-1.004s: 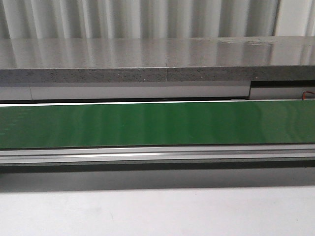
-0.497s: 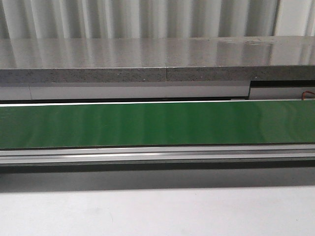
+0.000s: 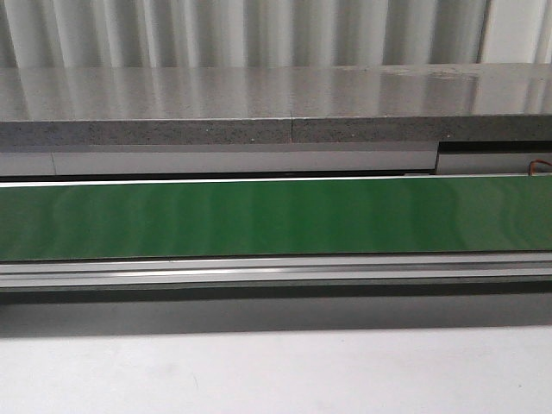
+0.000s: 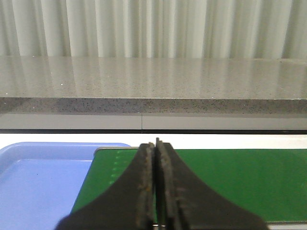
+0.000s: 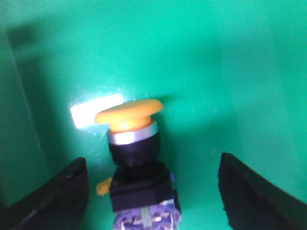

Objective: Move button from right to left
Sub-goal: 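Close the right gripper around the yellow-capped button's body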

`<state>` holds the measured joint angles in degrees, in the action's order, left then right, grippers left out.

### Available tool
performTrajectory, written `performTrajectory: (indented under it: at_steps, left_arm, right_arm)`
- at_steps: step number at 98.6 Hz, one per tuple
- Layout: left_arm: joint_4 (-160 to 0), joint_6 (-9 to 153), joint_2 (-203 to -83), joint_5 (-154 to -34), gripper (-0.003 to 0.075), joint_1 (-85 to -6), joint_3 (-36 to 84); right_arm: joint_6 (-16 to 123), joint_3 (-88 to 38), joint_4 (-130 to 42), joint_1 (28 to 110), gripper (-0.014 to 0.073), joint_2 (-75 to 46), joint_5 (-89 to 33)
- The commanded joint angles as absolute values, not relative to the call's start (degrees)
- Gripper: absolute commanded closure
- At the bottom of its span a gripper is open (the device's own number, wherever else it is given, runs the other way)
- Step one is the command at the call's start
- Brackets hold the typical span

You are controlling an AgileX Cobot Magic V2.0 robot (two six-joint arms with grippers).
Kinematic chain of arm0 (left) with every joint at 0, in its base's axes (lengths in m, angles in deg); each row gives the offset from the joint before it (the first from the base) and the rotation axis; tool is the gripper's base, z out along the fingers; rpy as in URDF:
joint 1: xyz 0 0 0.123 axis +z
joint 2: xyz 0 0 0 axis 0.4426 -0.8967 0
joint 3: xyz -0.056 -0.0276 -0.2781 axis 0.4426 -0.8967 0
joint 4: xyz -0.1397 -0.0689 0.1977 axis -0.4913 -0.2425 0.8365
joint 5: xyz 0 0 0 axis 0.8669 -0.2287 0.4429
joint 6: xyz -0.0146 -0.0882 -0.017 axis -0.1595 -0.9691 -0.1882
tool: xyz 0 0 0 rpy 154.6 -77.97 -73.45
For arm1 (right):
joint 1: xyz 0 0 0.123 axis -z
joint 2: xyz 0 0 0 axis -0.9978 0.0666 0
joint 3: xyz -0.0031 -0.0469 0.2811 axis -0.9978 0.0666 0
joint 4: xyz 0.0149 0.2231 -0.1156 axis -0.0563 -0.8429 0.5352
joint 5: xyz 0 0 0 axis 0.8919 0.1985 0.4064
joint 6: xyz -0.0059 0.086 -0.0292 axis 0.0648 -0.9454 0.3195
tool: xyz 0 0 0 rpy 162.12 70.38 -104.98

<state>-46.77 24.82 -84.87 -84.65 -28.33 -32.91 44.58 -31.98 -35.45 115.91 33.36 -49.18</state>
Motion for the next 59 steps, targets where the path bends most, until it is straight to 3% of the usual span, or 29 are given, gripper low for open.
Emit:
performTrajectory:
  at_steps: [1,19,38,59]
  left_arm:
    - [-46.98,24.23,-82.88,-80.10,0.0740,-28.81,-34.40]
    - [-46.98,24.23,-82.88,-80.10,0.0740,-28.81,-34.40]
    - [-46.98,24.23,-82.88,-80.10,0.0740,-28.81,-34.40]
    - [-46.98,24.23,-82.88,-80.10,0.0740,-28.81,-34.40]
  right_arm:
    - [45.18,-33.88,-35.09,116.33,0.0031,32.16,-46.68]
    - [45.27,-33.88,-35.08,116.33,0.0050,34.30,-45.97]
    - [45.27,-33.88,-35.08,116.33,0.0324,34.59,-46.20]
    - [45.27,-33.88,-36.14,116.33,0.0335,32.34,-47.83]
